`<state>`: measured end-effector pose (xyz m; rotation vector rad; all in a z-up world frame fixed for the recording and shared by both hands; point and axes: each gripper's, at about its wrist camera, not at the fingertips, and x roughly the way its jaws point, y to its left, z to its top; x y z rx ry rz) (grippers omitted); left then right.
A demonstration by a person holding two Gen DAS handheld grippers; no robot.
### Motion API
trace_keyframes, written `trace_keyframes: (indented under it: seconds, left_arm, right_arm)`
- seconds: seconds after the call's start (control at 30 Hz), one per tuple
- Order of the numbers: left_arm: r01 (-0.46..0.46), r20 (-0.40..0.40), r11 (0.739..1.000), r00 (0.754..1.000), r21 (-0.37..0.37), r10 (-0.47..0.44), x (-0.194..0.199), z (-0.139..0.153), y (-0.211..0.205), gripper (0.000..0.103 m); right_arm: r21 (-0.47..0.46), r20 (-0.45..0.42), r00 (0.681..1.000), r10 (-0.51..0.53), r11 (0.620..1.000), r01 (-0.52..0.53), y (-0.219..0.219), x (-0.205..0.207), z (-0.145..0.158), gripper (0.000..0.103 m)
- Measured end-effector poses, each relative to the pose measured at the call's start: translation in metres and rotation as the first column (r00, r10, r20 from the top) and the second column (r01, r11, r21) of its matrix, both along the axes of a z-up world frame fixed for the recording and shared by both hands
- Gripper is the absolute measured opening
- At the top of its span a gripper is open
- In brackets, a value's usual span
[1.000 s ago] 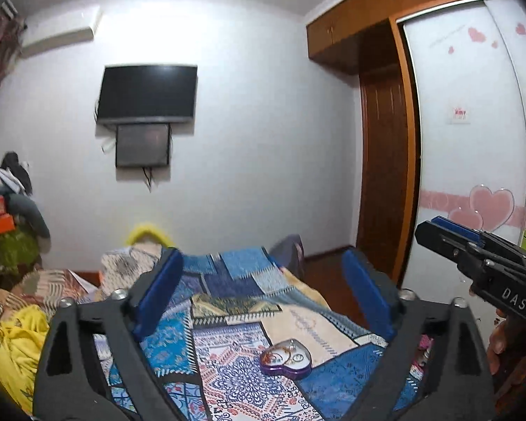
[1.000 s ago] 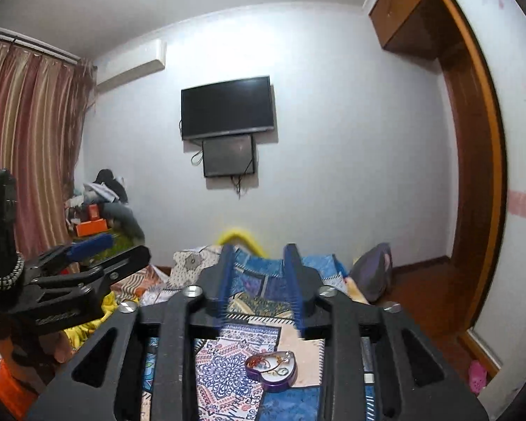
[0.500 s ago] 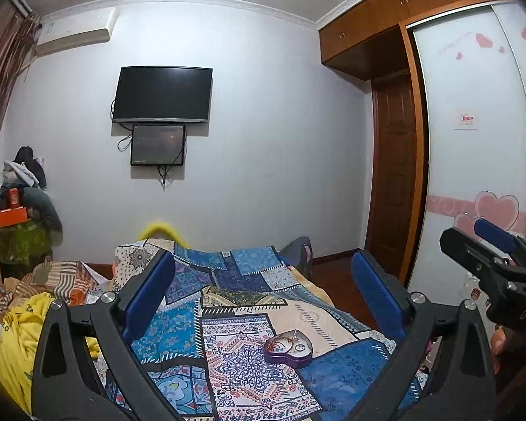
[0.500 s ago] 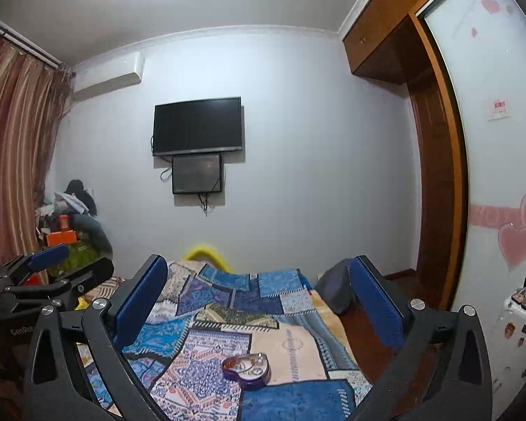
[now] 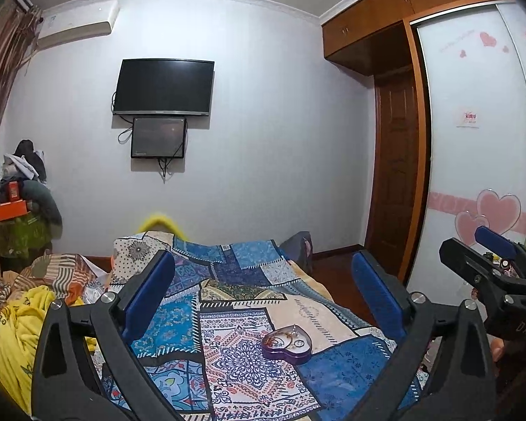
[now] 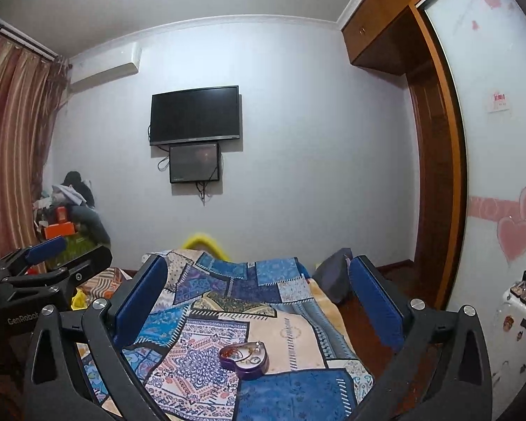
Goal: Organize jewelry
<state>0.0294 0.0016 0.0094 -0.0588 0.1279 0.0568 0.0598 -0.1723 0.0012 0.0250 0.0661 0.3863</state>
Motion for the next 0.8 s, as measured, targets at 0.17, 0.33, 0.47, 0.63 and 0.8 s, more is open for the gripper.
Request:
trace_keyframes:
  seconds: [0.17, 0.33, 0.47, 0.63, 0.8]
  left_arm:
    - [-0.003, -0.014, 1.000, 1.000, -0.003, 0.003, 0.004, -0.003, 0.000, 0.102]
    - [-0.006, -0.025, 1.000, 1.000, -0.007, 0.006, 0.008, -0.004, 0.001, 0.102]
    - [-0.003, -0.033, 1.000, 0.999, -0.014, 0.003, 0.010, -0.006, 0.002, 0.102]
    - [-0.004, -0.037, 1.000, 0.999, -0.020, 0.003, 0.011, -0.006, 0.003, 0.102]
    - [-0.004, -0.042, 1.000, 0.999, -0.029, 0.002, 0.012, -0.007, 0.006, 0.102]
  right_arm:
    - [-0.006, -0.016, 1.000, -0.001, 1.000, 0.001, -0.001, 0.001, 0.001, 0.103]
    - [-0.009, -0.021, 1.000, -0.001, 1.000, 0.001, -0.004, -0.002, 0.001, 0.103]
    - [-0.012, -0.029, 1.000, -0.001, 1.000, 0.000, -0.004, 0.000, 0.001, 0.103]
    - [-0.018, -0.037, 0.999, 0.000, 1.000, 0.000, -0.003, 0.002, 0.000, 0.103]
    - [-0.024, -0.040, 0.999, -0.002, 1.000, 0.001, -0.002, 0.001, 0.000, 0.103]
